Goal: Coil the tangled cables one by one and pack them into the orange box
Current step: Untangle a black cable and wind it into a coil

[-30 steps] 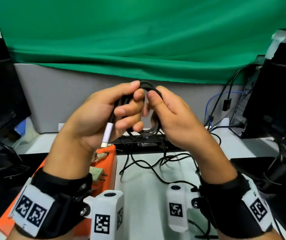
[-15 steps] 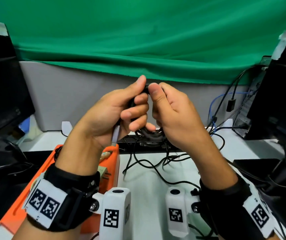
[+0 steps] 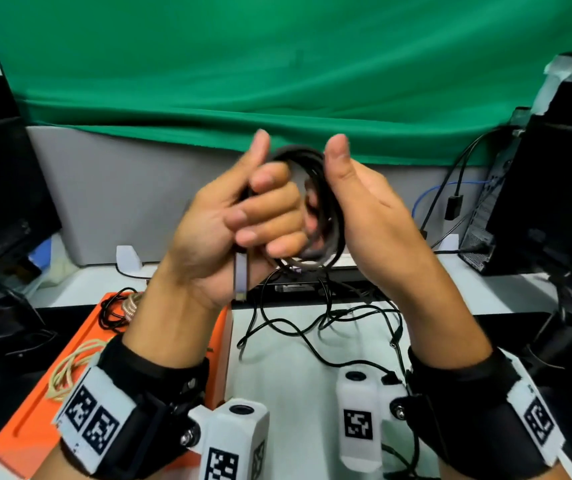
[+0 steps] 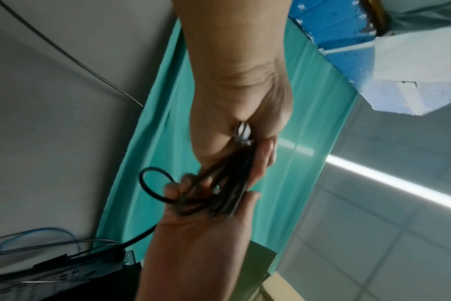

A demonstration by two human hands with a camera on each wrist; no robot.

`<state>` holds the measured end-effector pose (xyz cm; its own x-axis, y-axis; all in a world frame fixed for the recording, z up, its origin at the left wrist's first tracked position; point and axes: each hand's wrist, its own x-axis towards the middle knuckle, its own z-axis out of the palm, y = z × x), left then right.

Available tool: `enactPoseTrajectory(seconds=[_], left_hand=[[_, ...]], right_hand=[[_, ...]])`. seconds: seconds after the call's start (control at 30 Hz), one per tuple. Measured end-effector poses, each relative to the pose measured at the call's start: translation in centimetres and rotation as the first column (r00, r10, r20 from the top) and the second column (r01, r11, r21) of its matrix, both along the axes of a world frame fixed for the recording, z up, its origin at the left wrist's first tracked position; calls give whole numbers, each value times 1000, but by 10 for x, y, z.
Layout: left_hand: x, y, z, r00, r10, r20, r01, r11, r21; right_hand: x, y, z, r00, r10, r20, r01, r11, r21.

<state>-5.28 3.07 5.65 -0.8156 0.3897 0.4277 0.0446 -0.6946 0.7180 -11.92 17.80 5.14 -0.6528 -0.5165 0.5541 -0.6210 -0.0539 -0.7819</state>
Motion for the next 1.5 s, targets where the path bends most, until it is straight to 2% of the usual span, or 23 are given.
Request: enactPoseTrajectory(seconds=[0.1,0.17,0.23,0.27,0.37,0.43,0.5,0.57,0.63,0.7,0.73,0.77,0.8,0.87,0.97,1.03,1.17,1.3,1.37,1.43,1.5], left_hand=[[0,-14,7,997,-41,-64,50,986,157],[1,-30,8,998,-5,-69,19,979,205],[5,-47,9,996,47,-72,-31,976,216],[7,-57,10,994,83,-75,-65,974,218],[14,-94,10,979,196,-53,-172,938,300],[21,-124,6,974,225,-34,-189,884,428],[25,-149,-2,973,232,-14,-188,820,541],[26,-161,-7,970,242,3,-196,780,594],[24,-155,-4,952,307,1,-255,790,557],[19,-135,3,900,436,-11,-389,814,431],[17,-122,6,862,507,-8,-476,814,333],[15,-108,9,820,572,-9,-556,801,223],[12,-95,11,786,618,-16,-612,782,119],[7,-72,11,771,637,-24,-637,770,-33],[-3,-47,4,834,552,4,-546,825,-143],[-9,-34,-3,891,452,36,-441,882,-164],[-19,-14,-17,946,315,77,-302,942,-147],[-24,-14,-21,981,185,59,-183,982,-39],[-24,-19,-19,962,272,42,-267,960,-83],[-20,-25,-17,891,452,-25,-446,867,-221],[-16,-27,-15,821,559,-114,-564,767,-306]], right_hand=[[-9,6,-6,980,-128,-150,154,972,176],[-18,9,-10,930,-183,-318,282,911,301],[-25,11,-12,902,-205,-380,343,876,340],[-27,14,-11,918,-194,-345,312,893,326],[-32,38,-1,989,-112,-102,133,962,238],[-38,59,2,985,-156,-76,170,952,256],[-51,76,-2,954,-271,-130,297,914,275],[-65,85,-10,895,-407,-183,445,845,295],[-74,88,-15,820,-508,-264,572,721,390],[-76,86,-18,752,-560,-349,653,556,514],[-73,82,-16,731,-565,-381,670,494,554],[-68,77,-14,727,-559,-398,673,467,574],[-61,71,-10,745,-540,-391,655,482,582],[-42,58,-2,820,-468,-330,569,604,558],[-10,27,3,917,-319,-238,391,838,380],[4,4,-1,962,-213,-172,252,934,252],[7,-24,-14,990,-113,-89,125,982,142],[-1,-32,-23,983,83,163,-77,996,-46],[-5,-28,-20,976,92,198,-80,995,-66],[-7,-22,-17,947,148,286,-109,983,-147],[-4,-20,-13,860,311,405,-199,934,-296]])
